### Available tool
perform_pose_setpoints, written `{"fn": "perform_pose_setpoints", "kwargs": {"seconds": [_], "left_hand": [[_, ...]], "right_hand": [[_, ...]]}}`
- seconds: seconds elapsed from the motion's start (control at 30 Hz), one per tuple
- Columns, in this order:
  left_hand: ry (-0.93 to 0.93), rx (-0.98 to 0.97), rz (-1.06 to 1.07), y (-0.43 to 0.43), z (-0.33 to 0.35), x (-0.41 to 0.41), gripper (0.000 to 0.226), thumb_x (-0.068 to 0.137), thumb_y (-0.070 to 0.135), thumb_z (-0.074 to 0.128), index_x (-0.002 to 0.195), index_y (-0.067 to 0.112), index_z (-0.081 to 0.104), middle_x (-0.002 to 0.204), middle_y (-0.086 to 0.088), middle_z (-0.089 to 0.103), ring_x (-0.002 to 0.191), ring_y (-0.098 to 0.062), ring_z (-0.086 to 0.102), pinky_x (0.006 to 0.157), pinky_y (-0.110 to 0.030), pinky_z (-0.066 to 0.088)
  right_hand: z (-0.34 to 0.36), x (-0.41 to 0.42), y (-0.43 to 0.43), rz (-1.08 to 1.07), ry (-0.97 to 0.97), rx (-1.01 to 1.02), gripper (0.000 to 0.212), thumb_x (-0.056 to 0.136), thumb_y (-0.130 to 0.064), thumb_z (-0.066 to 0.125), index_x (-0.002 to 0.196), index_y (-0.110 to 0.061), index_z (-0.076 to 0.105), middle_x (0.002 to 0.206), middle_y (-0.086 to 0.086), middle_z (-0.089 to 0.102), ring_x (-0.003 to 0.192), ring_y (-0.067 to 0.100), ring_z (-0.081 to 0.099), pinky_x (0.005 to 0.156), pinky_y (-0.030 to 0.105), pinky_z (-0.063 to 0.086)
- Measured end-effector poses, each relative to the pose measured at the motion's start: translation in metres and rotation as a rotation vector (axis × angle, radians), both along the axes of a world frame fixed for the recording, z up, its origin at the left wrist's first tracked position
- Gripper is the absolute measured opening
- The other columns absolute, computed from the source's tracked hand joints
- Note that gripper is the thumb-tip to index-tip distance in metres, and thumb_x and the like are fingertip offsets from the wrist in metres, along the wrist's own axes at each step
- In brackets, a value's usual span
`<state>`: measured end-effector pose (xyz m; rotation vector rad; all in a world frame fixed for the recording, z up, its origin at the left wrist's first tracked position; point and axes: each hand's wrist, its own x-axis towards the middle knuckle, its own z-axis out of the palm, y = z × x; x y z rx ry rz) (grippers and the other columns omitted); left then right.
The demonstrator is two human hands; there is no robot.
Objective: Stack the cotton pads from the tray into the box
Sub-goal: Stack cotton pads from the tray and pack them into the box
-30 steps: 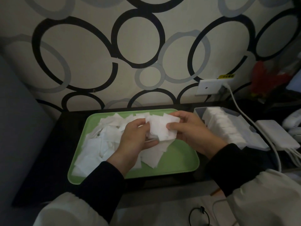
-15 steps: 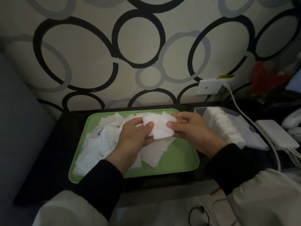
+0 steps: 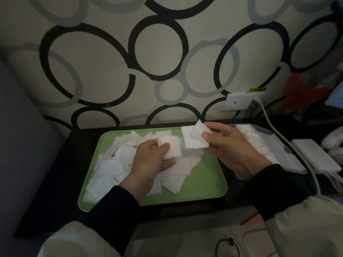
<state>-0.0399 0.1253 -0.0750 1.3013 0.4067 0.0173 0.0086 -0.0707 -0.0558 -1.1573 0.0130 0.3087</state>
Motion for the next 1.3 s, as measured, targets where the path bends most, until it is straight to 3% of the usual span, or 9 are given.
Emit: {"fn": "perform_pose_setpoints", "kwargs": {"seconds": [0.2,0.33,0.47,0.6,0.73,0.87,1.0,1.1,1.3], "left_hand": [[-0.023,-0.005,-0.051,-0.009,0.004,-0.003,0.012,0.095,0.013,0.064,0.106,0.013,0.07,0.109,-0.009,0.072,0.09,-0.021,0.072,0.063,-0.025,0.058],[-0.021,-0.02,-0.075,-0.01,0.005,-0.003,0.018,0.098,0.013,0.059,0.113,0.014,0.069,0.108,-0.008,0.073,0.089,-0.021,0.074,0.065,-0.027,0.058],[0.002,-0.058,-0.055,-0.009,0.007,-0.002,0.014,0.099,0.016,0.057,0.106,0.015,0.069,0.108,-0.01,0.071,0.089,-0.025,0.073,0.065,-0.031,0.06],[0.011,-0.079,-0.059,-0.008,0.005,0.0,0.019,0.1,0.025,0.058,0.113,0.014,0.066,0.112,-0.012,0.069,0.096,-0.029,0.072,0.069,-0.033,0.06],[-0.004,-0.101,-0.114,-0.006,0.002,0.0,0.026,0.095,0.01,0.065,0.12,0.008,0.064,0.114,-0.013,0.071,0.095,-0.024,0.074,0.071,-0.028,0.06],[0.011,-0.117,-0.087,-0.003,0.001,0.001,0.023,0.095,0.006,0.063,0.118,0.008,0.063,0.11,-0.014,0.071,0.093,-0.024,0.073,0.069,-0.027,0.06],[-0.001,-0.071,-0.114,-0.002,0.0,0.001,0.024,0.096,0.006,0.063,0.12,0.008,0.064,0.11,-0.013,0.073,0.093,-0.024,0.073,0.068,-0.027,0.06],[-0.031,-0.034,-0.177,-0.002,0.002,-0.002,0.024,0.094,0.008,0.065,0.118,0.013,0.068,0.107,-0.009,0.076,0.093,-0.023,0.074,0.073,-0.03,0.06],[-0.04,0.015,-0.249,0.001,0.009,-0.01,0.025,0.093,0.009,0.066,0.118,0.012,0.068,0.107,-0.007,0.076,0.095,-0.023,0.074,0.075,-0.029,0.061]], "right_hand": [[0.002,-0.009,0.019,0.062,0.03,-0.089,0.033,0.08,0.009,0.068,0.11,-0.005,0.064,0.107,0.018,0.071,0.086,0.024,0.072,0.068,0.031,0.061],[0.001,-0.014,0.027,0.006,0.031,-0.213,0.03,0.079,0.009,0.073,0.104,-0.006,0.065,0.11,0.025,0.068,0.082,0.025,0.072,0.061,0.027,0.059],[0.003,-0.017,0.028,-0.028,-0.029,-0.366,0.035,0.076,0.007,0.077,0.107,-0.003,0.065,0.113,0.028,0.066,0.095,0.036,0.071,0.065,0.03,0.062],[0.005,-0.018,0.029,-0.043,-0.091,-0.465,0.035,0.076,0.006,0.078,0.108,-0.001,0.065,0.106,0.026,0.067,0.085,0.03,0.071,0.065,0.029,0.062],[0.004,-0.016,0.027,-0.073,-0.092,-0.475,0.029,0.081,0.0,0.076,0.107,-0.001,0.065,0.102,0.019,0.068,0.076,0.022,0.07,0.064,0.027,0.061],[0.001,-0.009,0.021,-0.245,-0.14,-0.483,0.012,0.09,-0.007,0.068,0.102,-0.005,0.068,0.098,0.013,0.072,0.081,0.023,0.07,0.071,0.029,0.061],[0.011,-0.009,0.014,0.003,-0.209,-0.338,0.015,0.088,-0.004,0.068,0.102,0.002,0.069,0.082,0.013,0.071,0.067,0.017,0.064,0.063,0.024,0.056],[0.015,-0.011,0.013,0.223,-0.199,-0.443,0.023,0.078,-0.003,0.076,0.1,0.003,0.07,0.081,0.017,0.072,0.064,0.018,0.064,0.057,0.023,0.054],[0.013,-0.014,0.019,0.181,-0.191,-0.605,0.029,0.07,-0.002,0.084,0.095,0.003,0.07,0.079,0.024,0.073,0.06,0.02,0.067,0.052,0.023,0.053]]}}
